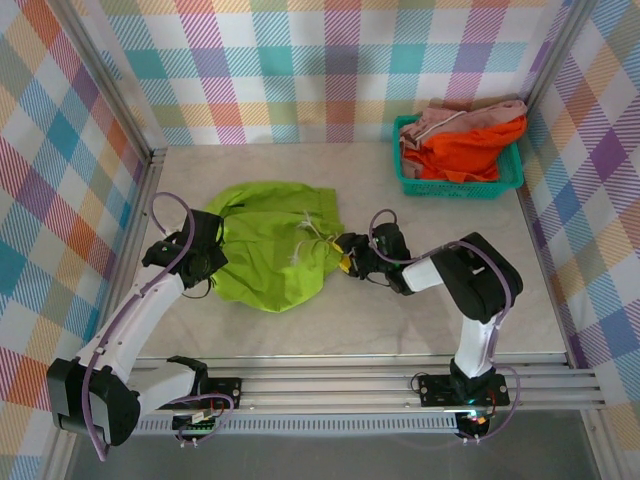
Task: Fold and stack the shorts
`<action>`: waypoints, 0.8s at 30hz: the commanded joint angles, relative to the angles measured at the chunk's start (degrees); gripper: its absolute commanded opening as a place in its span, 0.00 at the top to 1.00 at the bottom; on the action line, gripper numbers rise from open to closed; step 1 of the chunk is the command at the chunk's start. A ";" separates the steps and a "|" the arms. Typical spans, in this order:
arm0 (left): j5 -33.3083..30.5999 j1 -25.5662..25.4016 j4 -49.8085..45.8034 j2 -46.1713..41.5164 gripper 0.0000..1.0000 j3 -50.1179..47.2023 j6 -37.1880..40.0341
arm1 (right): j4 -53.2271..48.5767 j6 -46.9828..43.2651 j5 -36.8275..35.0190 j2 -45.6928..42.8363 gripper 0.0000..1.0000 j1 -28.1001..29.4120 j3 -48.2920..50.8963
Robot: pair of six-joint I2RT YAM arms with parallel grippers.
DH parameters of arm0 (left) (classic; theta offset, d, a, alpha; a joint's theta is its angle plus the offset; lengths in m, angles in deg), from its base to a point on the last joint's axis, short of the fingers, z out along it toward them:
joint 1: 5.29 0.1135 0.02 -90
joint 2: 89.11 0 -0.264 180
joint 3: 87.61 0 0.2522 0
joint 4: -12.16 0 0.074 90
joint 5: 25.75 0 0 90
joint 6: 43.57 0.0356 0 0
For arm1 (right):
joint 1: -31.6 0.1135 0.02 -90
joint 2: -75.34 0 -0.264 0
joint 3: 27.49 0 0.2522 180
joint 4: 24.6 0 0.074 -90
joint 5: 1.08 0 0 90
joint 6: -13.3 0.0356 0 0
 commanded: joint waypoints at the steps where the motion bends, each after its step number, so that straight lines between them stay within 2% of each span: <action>1: 0.84 0.59 0.99 -0.80 1.00 -0.80 0.86 | 10.76 4.22 0.96 1.15 0.58 0.81 0.58; 2: 0.77 0.59 1.01 -0.84 1.00 -0.90 0.86 | 11.79 4.79 0.61 1.07 0.67 0.86 1.02; 5: 0.73 0.59 1.01 -0.98 1.00 -0.95 1.01 | 10.91 4.34 -0.03 -0.47 0.85 0.83 1.35; 9: 0.49 0.77 0.76 -1.45 1.00 0.06 1.40 | 2.27 -0.82 -0.54 -6.04 1.00 0.26 0.36; 12: -0.45 1.83 -0.15 -2.50 1.00 2.59 2.54 | -13.50 -8.31 -0.65 -13.40 1.00 -2.11 -2.45; 16: -1.01 4.12 -2.12 -3.42 1.00 7.96 5.44 | -45.88 -26.15 -4.21 -22.80 1.00 -5.60 -13.35; 18: -1.21 4.61 -3.34 -3.64 1.00 10.23 6.51 | -57.32 -33.39 -6.58 -24.71 1.00 -6.79 -18.94; 24: 1.80 4.73 -4.61 -6.36 1.00 11.68 7.49 | -72.38 -43.67 -6.45 -25.19 0.99 -10.32 -25.44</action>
